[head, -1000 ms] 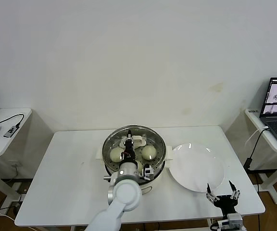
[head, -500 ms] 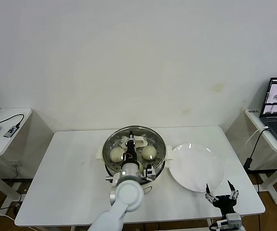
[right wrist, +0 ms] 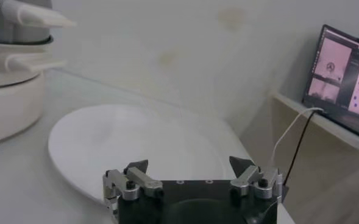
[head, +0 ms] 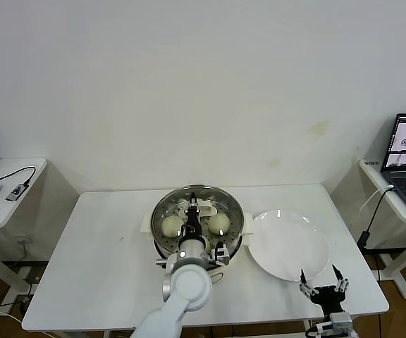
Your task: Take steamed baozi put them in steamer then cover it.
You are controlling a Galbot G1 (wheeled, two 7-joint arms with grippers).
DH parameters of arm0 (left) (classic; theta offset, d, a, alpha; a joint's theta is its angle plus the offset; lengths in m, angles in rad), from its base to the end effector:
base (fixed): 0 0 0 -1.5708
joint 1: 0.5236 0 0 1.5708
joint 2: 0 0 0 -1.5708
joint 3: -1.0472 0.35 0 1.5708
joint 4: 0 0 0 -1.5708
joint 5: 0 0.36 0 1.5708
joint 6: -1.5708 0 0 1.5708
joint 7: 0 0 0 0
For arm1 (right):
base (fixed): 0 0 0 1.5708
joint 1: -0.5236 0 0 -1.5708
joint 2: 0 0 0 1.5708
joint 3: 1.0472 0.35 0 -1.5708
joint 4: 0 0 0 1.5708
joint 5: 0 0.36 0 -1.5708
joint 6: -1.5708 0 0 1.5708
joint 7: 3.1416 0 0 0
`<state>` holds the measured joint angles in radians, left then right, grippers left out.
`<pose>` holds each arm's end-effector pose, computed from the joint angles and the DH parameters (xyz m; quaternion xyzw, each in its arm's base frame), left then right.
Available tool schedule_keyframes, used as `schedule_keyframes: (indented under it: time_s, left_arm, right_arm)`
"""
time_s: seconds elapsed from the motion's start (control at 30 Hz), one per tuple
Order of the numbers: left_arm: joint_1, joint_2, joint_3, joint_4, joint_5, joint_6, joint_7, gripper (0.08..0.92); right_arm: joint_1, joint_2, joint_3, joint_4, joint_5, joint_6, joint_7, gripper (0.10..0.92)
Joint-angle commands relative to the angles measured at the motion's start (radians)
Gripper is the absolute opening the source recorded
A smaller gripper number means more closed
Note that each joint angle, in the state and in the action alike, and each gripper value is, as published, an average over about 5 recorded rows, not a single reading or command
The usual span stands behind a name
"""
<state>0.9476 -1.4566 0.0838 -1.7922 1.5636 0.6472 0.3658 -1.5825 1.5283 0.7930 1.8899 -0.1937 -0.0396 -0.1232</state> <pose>0.3160 -0.1683 -0.2619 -0.0235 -0.7161 -0.6964 0.0397 0.1646 -0.1010 -0.3685 -0.0462 -0.9756 0.1591 0.1439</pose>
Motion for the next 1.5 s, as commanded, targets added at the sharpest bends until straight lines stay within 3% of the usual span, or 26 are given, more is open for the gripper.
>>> schedule_keyframes:
  time_s: [0.03, 0.33, 0.43, 0.73, 1.03, 1.17, 1.33, 1.43, 1.5]
  left_arm:
    - [0.001, -0.001, 0.001, 0.002, -0.005, 0.000, 0.003, 0.148]
    - [0.003, -0.010, -0.001, -0.003, -0.017, -0.005, -0.005, 0.149]
    - [0.008, -0.007, -0.002, -0.011, -0.019, -0.005, -0.004, 0.190]
    - [0.080, 0.020, -0.005, -0.109, -0.020, -0.008, -0.009, 0.447]
    - [0.250, 0.124, -0.033, -0.359, -0.075, -0.032, -0.037, 0.706]
    - [0.350, 0.181, -0.103, -0.493, -0.207, -0.079, -0.115, 0.797]
    - [0.556, 0.235, -0.263, -0.605, -0.612, -0.201, -0.334, 0.822]
    - [0.665, 0.247, -0.469, -0.575, -1.034, -0.418, -0.474, 0.823]
    - [0.705, 0.244, -0.612, -0.503, -1.268, -0.591, -0.511, 0.823]
  right_arm:
    - [0.001, 0.000, -0.001, -0.001, -0.002, 0.000, -0.001, 0.823]
    - [-0.001, -0.001, -0.005, -0.002, -0.007, 0.000, -0.003, 0.823]
    - [-0.001, -0.001, -0.007, -0.002, -0.009, -0.001, -0.004, 0.823]
    - [-0.005, -0.002, -0.008, 0.002, -0.012, -0.001, -0.004, 0.823]
    - [-0.014, -0.002, -0.013, 0.003, -0.023, 0.002, -0.004, 0.823]
    - [-0.024, -0.011, -0.017, 0.010, -0.022, 0.007, -0.003, 0.823]
    - [-0.031, -0.024, -0.026, 0.027, -0.002, 0.022, -0.001, 0.823]
    - [-0.031, -0.020, -0.039, 0.044, 0.015, 0.024, -0.004, 0.823]
    - [-0.031, -0.019, -0.053, 0.054, 0.026, 0.027, -0.006, 0.823]
